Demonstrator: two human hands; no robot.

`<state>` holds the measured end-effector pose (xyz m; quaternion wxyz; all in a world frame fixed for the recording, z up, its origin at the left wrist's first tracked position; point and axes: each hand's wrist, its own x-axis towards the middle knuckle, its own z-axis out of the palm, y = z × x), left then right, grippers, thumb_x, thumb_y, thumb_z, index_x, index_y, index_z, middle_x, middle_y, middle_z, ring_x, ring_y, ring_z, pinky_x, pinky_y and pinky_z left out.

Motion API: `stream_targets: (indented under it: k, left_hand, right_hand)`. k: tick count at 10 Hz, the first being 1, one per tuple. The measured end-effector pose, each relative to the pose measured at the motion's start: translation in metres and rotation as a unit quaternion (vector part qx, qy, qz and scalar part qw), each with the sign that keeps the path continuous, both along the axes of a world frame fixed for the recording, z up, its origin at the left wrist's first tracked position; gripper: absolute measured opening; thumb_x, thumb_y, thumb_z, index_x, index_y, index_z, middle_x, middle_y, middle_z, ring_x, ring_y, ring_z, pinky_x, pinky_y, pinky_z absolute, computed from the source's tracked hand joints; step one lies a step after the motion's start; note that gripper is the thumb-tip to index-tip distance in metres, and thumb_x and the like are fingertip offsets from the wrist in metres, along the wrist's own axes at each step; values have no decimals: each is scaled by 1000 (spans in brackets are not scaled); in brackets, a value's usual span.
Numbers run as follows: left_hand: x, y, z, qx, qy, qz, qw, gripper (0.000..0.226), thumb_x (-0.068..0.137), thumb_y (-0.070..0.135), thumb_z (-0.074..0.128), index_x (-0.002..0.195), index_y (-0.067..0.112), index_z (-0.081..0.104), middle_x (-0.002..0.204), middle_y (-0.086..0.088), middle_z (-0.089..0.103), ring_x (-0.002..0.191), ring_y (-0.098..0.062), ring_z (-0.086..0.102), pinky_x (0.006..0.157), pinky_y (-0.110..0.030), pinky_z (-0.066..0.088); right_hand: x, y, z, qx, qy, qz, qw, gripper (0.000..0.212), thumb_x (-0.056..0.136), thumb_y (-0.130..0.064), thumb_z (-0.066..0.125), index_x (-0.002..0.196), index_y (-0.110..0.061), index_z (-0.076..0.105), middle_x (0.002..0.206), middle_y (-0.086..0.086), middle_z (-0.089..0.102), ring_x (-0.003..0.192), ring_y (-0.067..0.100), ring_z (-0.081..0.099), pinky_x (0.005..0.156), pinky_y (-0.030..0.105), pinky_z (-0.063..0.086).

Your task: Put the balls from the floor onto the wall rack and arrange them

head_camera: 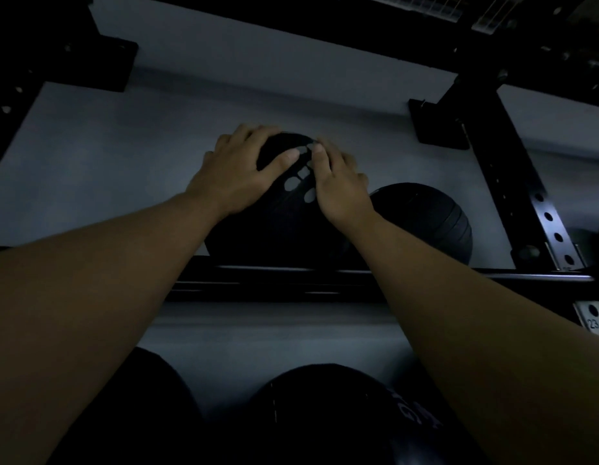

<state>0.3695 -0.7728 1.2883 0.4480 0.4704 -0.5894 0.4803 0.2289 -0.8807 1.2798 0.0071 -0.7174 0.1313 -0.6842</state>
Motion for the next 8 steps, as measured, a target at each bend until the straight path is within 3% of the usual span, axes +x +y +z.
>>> stream_targets:
  k: [2,3,4,5,6,8]
  left_hand:
    - [-4,7,2,31,3,36,999,74,91,75,32,154,35,37,158,-6,40,145,-34,36,117,-58,32]
    - [-13,9,1,48,21,53,997,75,91,72,31,155,34,35,160,-6,37,146,-34,34,118,-58,31]
    - [-29,17,1,68,32,85,994,69,97,63,36,157,28,35,159,-6,37,145,-33,35,119,-55,31]
    - [-40,27,1,74,8,105,992,63,100,56,45,154,25,40,155,-7,42,143,-31,39,118,-51,34]
    - [-59,35,-6,92,-41,122,987,55,98,50,55,147,25,52,148,-6,50,138,-28,46,115,-49,39]
    - [-90,30,-42,108,-70,147,981,49,96,43,60,141,25,58,151,-2,51,138,-26,44,116,-46,36]
  right_hand:
    - [-13,7,1,23,73,0,997,64,107,-59,15,166,-34,15,176,8,14,161,33,13,130,49,8]
    - [-23,11,-3,22,98,3,995,66,108,-58,21,167,-31,14,175,12,14,161,33,16,131,44,10]
    - [-42,9,-15,12,115,39,992,65,107,-55,35,166,-31,22,169,12,27,154,32,31,127,36,23]
    - [-55,6,-22,-1,117,53,992,60,106,-49,45,162,-29,33,159,14,40,145,29,42,112,25,31]
    - [-76,-7,-34,-15,103,34,994,45,106,-41,49,148,-25,51,140,16,53,131,30,53,100,25,38]
    - [-115,-29,-77,-7,101,-16,995,38,105,-34,51,138,-17,60,131,17,60,122,34,57,104,46,51]
